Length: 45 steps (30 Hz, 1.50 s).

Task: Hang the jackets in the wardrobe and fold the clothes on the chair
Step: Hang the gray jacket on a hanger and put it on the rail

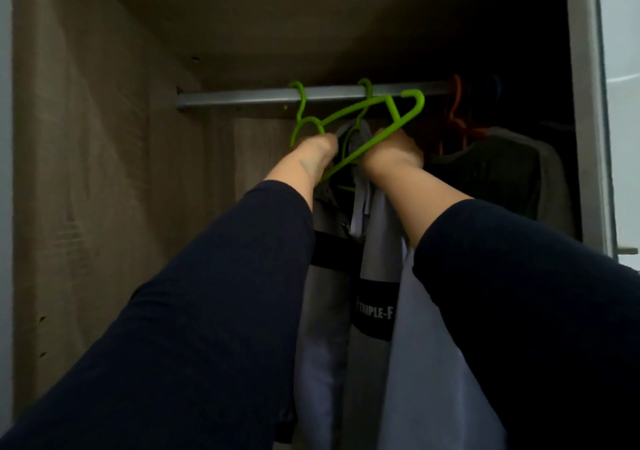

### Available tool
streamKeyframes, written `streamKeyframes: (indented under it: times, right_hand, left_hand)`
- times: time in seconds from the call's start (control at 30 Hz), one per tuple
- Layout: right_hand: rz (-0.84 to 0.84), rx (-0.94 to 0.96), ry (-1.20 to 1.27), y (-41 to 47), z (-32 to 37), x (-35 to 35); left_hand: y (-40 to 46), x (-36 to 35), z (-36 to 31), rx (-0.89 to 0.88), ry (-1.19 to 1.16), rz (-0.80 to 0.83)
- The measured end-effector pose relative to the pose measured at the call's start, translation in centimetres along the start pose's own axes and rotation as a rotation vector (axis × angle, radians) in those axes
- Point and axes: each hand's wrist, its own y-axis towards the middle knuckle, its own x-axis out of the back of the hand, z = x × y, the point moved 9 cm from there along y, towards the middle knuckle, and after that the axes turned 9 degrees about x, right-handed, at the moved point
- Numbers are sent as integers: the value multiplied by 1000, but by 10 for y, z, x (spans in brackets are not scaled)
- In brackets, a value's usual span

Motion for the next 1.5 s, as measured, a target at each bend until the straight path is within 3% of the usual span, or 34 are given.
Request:
streamKeyframes:
  times: [0.23, 0.4, 0.6, 0.97, 1.2, 1.37, 1.5]
  right_hand:
    - [29, 43, -167, -2, 3, 0]
    - [44, 53, -209, -3, 3, -3]
    - [37, 63, -243, -1, 3, -2]
    - [63, 76, -303, -4, 4, -1]
    - [-86, 267, -483, -25, 14, -12]
    - [-102, 360, -515, -50, 11, -4]
    - [-134, 486, -289, -85, 20, 2]
  left_hand:
    - [-20, 13, 4, 24, -99, -132]
    - [-25, 24, 11, 48, -167, -92]
    - [-45, 21, -11, -97, -141, 27]
    - [-35, 47, -9, -214, -95, 2]
    - [-42, 48, 63, -190, 40, -105]
    - [-78, 40, 81, -229, 217, -168]
    - [-128, 39, 113, -175, 365, -272]
